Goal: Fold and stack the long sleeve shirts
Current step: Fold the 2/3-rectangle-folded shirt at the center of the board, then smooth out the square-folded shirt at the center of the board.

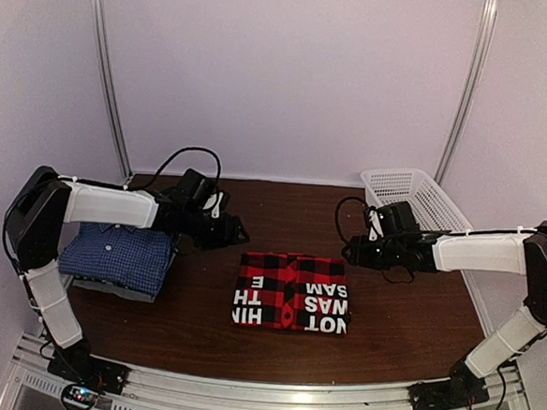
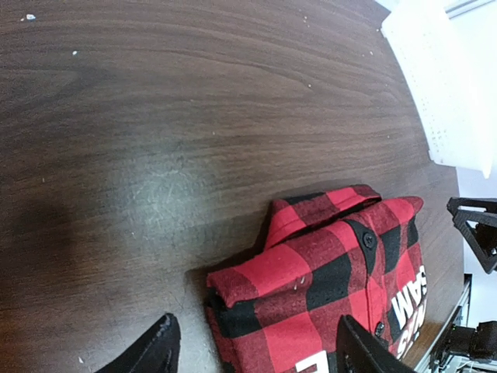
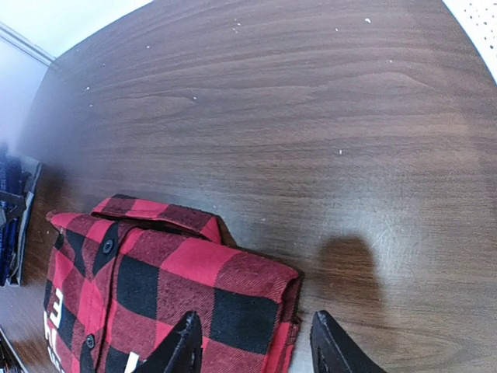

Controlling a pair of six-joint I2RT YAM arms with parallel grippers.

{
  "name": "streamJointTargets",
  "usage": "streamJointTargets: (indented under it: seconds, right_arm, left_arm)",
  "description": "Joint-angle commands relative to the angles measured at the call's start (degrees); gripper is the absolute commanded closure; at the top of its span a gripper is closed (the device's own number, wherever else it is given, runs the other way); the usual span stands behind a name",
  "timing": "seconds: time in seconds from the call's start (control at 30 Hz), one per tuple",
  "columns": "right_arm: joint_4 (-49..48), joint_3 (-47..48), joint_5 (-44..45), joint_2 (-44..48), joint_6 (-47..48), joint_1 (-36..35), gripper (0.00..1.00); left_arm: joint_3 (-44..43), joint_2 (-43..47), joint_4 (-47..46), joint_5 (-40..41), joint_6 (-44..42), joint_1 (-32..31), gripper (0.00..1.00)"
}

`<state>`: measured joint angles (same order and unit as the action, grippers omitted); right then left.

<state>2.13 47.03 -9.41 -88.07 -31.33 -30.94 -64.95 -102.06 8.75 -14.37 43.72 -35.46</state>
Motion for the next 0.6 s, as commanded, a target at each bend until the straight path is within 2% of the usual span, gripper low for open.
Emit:
streamJointTargets:
  seconds: [0.0, 0.1, 0.27, 0.4, 0.57]
  right_arm:
    - [2.64, 2.84, 2.95, 3.76, 0.88, -3.58, 0.5]
    - [3.07, 4.73, 2.8, 2.36, 1.3, -7.19, 0.56]
    - [2.09, 8.21, 1.33, -4.71, 1.64, -11.12, 0.66]
    - [2.19, 11.51, 1.03, -11.16, 2.42, -11.27, 0.72]
    - [1.43, 14.2, 0.69, -16.38, 1.47, -8.78, 0.7]
  left_arm:
    - [1.13, 4.25, 0.07, 0.85, -1.41, -1.41, 0.36]
    - [1.31, 4.14, -0.21, -0.18, -1.04, -3.74, 0.53]
    - [-0.41, 0.02, -1.39, -2.58, -0.07, -5.44, 0.74]
    - [-4.27, -5.67, -0.75, -2.92, -0.92, -5.58, 0.81]
    - [-10.22, -12.27, 1.8, -0.4, -2.32, -5.27, 0.81]
